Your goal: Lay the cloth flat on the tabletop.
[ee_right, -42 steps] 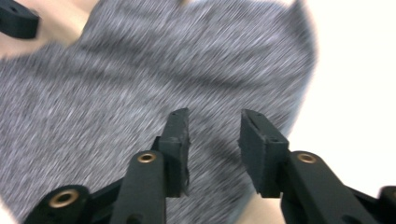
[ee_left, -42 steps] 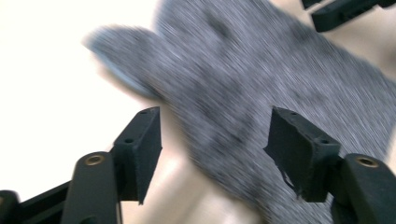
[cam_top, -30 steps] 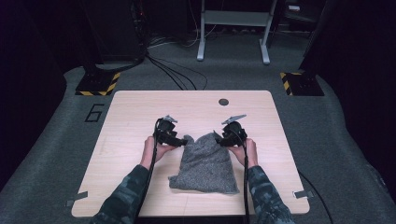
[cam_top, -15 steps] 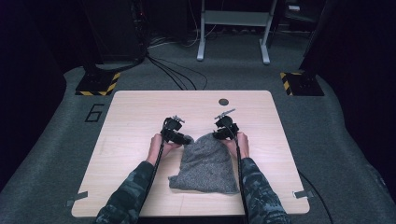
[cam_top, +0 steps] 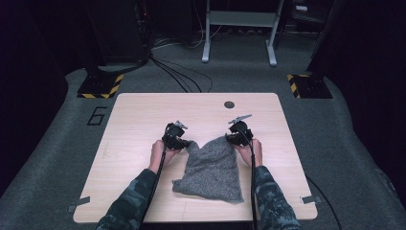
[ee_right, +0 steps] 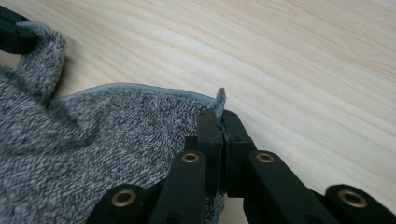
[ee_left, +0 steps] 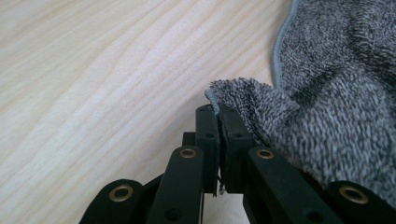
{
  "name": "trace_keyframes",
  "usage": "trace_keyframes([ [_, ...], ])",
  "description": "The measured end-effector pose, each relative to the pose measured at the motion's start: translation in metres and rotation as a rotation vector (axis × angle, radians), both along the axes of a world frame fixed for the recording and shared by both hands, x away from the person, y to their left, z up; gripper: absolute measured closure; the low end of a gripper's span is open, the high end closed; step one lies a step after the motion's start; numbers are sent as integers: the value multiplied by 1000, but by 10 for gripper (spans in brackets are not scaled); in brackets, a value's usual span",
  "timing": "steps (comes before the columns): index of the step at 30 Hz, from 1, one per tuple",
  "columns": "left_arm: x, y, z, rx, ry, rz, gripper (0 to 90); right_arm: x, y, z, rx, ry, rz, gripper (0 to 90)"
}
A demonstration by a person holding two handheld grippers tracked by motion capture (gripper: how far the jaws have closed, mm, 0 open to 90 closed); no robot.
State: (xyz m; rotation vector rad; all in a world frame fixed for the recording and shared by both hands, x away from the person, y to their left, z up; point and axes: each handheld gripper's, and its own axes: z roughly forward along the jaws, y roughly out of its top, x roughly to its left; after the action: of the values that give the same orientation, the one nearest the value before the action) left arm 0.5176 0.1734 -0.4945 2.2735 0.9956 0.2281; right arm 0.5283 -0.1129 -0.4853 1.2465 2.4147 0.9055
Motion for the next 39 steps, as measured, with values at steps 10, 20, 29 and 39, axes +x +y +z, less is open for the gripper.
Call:
trace_keyframes([
  [10,-19,22,13,3,-27,25,874,-29,-25,6,60,-24,-14,888],
  [20,-36,37,17,22,-1,3,874,-65,-41,15,97,-36,-10,888],
  [29,-10,40,20,88,-22,38,878,-39,-40,24,75,-58,-3,891],
  [39,29,52,168,101,-376,152,880,16,-22,170,57,-367,-4,890],
])
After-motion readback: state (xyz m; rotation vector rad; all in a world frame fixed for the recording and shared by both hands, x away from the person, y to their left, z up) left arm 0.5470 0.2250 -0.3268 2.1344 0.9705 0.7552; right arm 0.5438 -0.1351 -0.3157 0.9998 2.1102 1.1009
